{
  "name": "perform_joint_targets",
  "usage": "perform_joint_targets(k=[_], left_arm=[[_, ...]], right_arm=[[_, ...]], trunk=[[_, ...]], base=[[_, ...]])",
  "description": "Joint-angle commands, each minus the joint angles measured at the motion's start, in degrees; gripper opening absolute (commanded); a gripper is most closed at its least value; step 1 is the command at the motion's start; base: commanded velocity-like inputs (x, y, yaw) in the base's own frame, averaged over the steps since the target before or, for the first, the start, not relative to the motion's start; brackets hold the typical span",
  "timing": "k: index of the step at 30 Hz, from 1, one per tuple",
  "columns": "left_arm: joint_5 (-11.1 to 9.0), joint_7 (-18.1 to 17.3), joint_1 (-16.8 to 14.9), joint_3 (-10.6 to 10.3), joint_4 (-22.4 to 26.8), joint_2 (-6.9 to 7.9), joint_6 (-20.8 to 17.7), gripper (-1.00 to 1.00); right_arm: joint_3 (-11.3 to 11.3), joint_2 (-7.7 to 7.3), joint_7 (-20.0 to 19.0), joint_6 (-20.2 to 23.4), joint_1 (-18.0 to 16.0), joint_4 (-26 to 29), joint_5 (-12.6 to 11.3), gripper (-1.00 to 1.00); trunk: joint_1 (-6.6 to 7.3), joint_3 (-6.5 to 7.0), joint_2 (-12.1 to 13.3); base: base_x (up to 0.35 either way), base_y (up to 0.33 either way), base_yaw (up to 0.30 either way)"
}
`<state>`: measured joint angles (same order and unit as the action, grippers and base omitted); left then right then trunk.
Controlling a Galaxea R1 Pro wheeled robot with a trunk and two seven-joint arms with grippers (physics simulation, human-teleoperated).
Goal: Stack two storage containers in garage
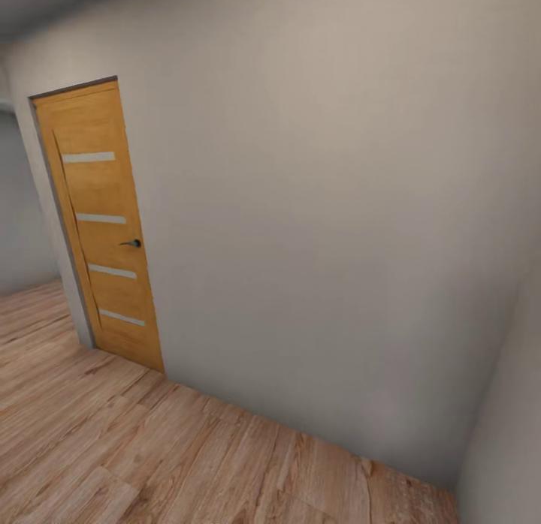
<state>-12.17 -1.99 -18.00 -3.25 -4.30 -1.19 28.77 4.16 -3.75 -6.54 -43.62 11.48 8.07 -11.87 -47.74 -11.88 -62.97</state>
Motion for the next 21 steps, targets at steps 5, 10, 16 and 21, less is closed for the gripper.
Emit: perform_joint_targets(k=[5,10,16,21], left_arm=[[-0.57,-0.18,-0.11,-0.33,-0.27,-0.01,0.33,1.0],[-0.57,-0.13,-0.11,-0.33,-0.26,0.03,0.32,1.0],[-0.57,-0.12,-0.11,-0.35,-0.27,0.05,0.32,1.0],[-0.57,-0.2,-0.11,-0.35,-0.27,0.05,0.32,1.0]], right_arm=[[0.41,-0.03,-0.23,-0.07,0.03,0.1,-0.61,1.0],[0.41,-0.03,-0.23,-0.07,0.03,0.1,-0.61,1.0],[0.41,-0.03,-0.23,-0.07,0.03,0.1,-0.63,1.0],[0.41,-0.03,-0.23,-0.07,0.03,0.1,-0.62,1.0]], trunk=[[-0.01,-0.06,-0.05],[-0.01,-0.06,-0.05],[-0.01,-0.06,-0.05],[-0.01,-0.06,-0.05]], base=[[0.073,0.0,0.016],[0.255,0.0,0.002],[0.318,0.0,0.0],[0.257,0.0,0.0]])
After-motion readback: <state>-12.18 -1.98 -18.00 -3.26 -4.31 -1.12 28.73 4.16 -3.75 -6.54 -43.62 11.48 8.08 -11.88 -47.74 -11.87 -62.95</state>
